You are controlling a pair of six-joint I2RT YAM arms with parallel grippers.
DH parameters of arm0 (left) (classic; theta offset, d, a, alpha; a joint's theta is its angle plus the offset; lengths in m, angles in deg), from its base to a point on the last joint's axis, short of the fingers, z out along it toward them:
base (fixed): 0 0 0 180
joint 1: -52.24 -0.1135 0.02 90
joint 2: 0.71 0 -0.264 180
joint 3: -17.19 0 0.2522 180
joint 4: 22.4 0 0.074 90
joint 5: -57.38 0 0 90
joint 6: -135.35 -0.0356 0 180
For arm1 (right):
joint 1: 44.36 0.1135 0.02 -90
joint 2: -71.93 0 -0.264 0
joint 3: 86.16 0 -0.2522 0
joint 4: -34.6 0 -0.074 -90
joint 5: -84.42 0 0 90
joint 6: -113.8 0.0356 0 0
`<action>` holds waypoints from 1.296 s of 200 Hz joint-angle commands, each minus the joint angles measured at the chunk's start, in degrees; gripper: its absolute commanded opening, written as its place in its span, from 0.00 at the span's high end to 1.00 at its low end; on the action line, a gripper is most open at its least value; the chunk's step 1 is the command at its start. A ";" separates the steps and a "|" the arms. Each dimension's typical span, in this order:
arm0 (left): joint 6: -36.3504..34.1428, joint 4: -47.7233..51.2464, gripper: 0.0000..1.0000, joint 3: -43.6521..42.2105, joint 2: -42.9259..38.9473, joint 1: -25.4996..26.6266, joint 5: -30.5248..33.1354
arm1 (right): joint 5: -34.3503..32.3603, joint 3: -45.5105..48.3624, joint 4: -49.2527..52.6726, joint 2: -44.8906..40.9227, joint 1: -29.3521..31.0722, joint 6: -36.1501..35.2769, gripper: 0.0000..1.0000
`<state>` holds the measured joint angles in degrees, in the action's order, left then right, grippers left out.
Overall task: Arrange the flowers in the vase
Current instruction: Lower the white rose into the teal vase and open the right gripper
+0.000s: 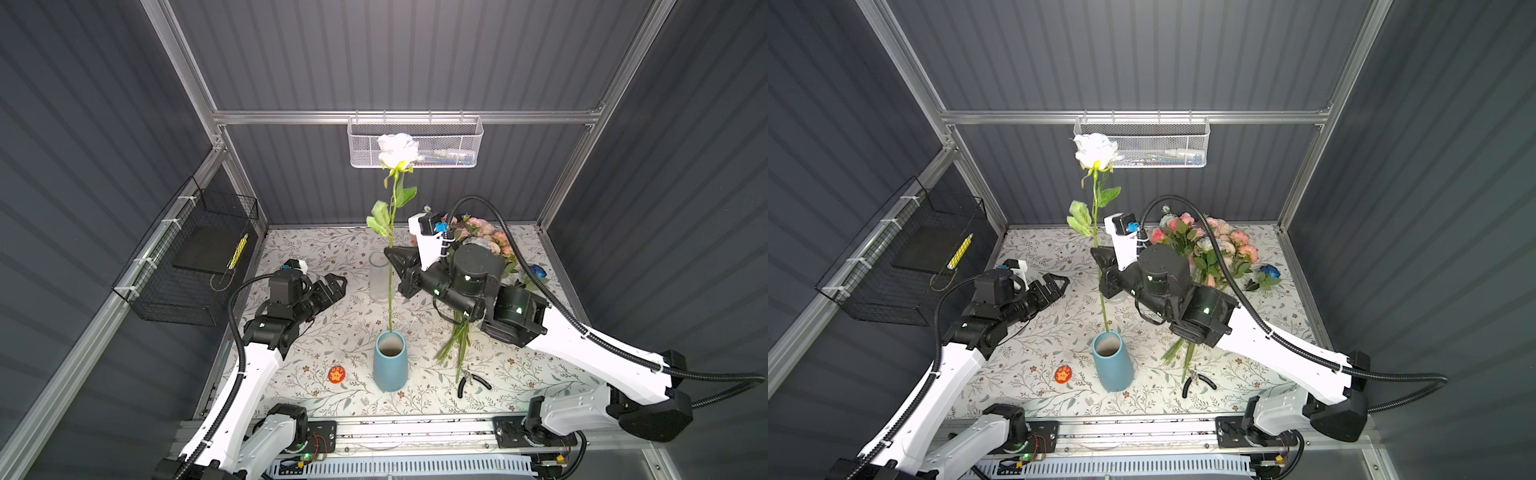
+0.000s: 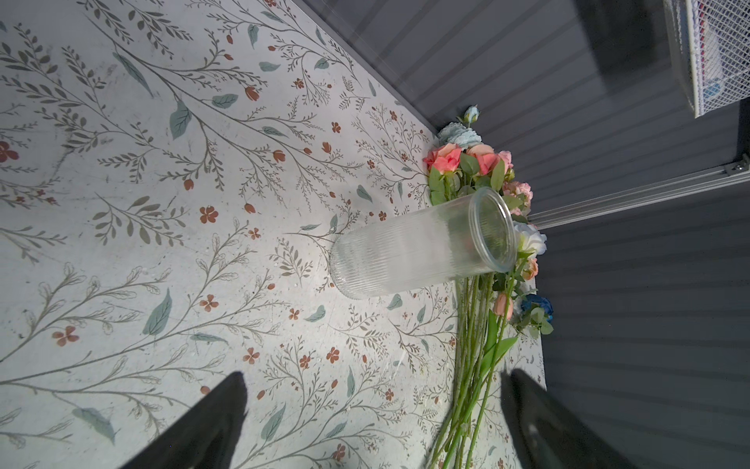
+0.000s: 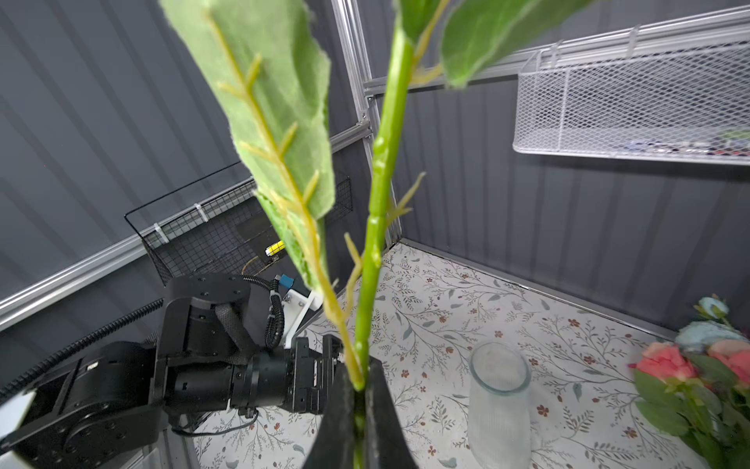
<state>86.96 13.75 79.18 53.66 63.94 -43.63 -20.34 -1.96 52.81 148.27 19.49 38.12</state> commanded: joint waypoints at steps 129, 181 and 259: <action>0.77 1.24 0.00 -2.86 -5.31 0.20 -7.45 | -7.16 26.60 -10.22 -11.63 4.07 5.71 0.22; 0.16 2.47 0.02 -6.34 -6.28 0.29 -10.35 | -15.06 31.84 1.77 -22.26 4.00 15.22 0.14; 0.89 -0.83 0.02 -10.62 -2.61 0.25 -10.01 | -2.61 45.36 20.81 -26.78 -22.05 38.83 0.36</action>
<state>87.61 14.45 69.54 50.12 63.94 -52.85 -32.32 40.75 65.85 118.76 6.79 68.57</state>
